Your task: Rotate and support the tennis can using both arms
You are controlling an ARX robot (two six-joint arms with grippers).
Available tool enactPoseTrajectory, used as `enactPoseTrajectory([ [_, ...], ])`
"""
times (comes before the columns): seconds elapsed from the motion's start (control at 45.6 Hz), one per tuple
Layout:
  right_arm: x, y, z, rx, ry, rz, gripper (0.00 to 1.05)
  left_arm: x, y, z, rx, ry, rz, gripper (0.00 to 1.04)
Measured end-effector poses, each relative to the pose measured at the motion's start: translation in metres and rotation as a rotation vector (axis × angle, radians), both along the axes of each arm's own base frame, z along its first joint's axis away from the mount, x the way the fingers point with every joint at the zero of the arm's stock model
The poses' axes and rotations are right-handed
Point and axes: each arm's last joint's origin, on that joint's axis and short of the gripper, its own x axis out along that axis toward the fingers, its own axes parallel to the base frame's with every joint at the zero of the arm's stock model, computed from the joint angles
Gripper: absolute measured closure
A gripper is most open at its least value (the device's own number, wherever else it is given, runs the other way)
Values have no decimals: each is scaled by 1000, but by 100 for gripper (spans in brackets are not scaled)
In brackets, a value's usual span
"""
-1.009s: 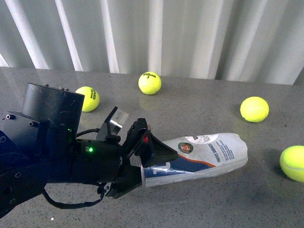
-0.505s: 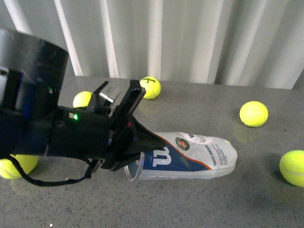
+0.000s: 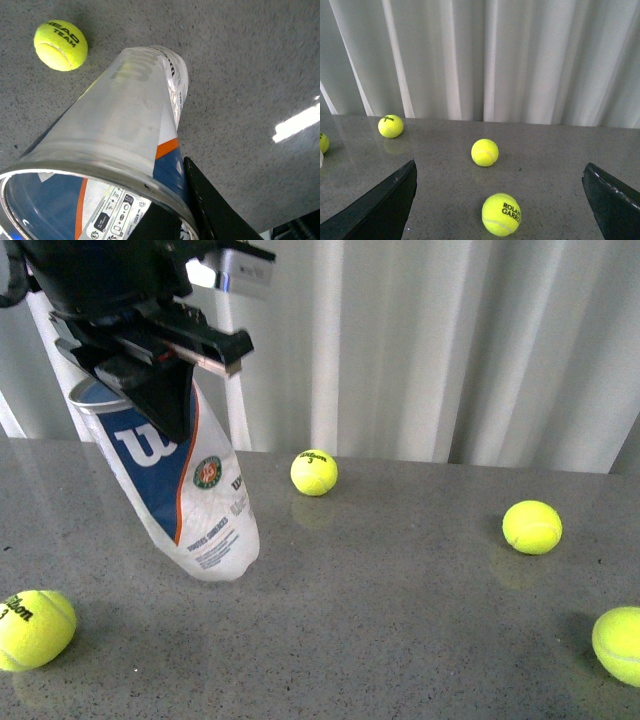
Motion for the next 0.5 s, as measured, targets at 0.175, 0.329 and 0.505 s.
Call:
enactPoseTrajectory([
  [0.175, 0, 0, 0, 0, 0, 0, 7, 1, -27, -28, 55, 78, -111, 101],
  [0.329, 0, 0, 0, 0, 0, 0, 7, -9, -60, -43, 38, 130, -206, 101],
  [0.505, 0, 0, 0, 0, 0, 0, 7, -7, -81, -46, 39, 124, -239, 101],
])
